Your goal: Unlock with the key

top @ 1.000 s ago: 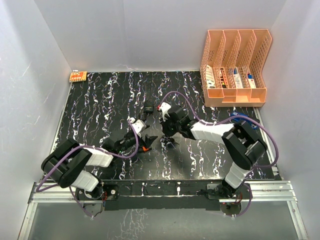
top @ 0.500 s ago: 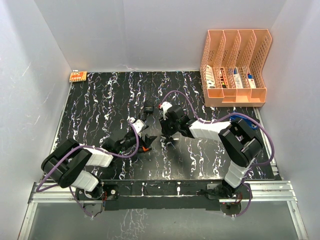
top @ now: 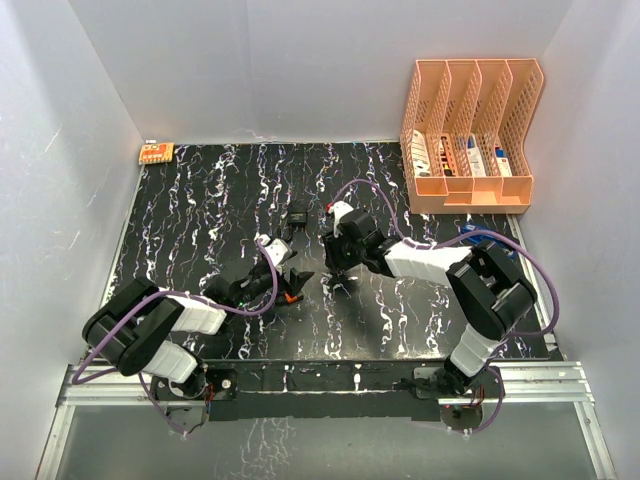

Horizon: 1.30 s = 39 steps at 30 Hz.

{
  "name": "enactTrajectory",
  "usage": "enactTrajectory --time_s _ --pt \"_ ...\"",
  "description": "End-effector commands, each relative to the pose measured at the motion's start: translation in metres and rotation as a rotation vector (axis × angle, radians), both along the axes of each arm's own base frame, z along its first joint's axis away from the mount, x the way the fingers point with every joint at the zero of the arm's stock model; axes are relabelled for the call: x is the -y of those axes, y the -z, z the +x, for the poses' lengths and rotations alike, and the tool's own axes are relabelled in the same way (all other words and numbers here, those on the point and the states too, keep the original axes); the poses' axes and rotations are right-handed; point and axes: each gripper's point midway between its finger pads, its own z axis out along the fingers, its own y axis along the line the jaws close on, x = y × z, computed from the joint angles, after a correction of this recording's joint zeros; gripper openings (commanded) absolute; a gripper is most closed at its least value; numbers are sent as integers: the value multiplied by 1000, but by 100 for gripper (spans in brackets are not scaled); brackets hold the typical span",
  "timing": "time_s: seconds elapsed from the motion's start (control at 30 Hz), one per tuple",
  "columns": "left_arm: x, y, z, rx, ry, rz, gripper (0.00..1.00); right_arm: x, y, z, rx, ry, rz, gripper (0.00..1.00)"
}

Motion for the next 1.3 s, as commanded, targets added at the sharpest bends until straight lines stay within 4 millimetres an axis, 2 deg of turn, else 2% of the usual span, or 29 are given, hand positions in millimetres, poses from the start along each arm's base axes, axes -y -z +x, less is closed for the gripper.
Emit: enactTrajectory --time_s 0.0,0.27,0.47,0.87,0.97,1.27 --pt "0 -14 2 26 -6 -32 68 7 -13 0 13 48 16 37" --pt "1 -10 4 14 -8 -26 68 10 0 -18 -37 39 -5 37" --pt "1 -7 3 2 -6 -25 68 11 7 -21 -48 45 -17 35" --pt "3 -6 4 1 -4 -27 68 20 5 -14 -22 95 -48 2" --pt "4 -7 3 -1 3 -34 68 25 -6 -7 28 114 -59 0" --pt "10 -9 0 -11 32 -58 68 27 -65 1 213 74 1 0"
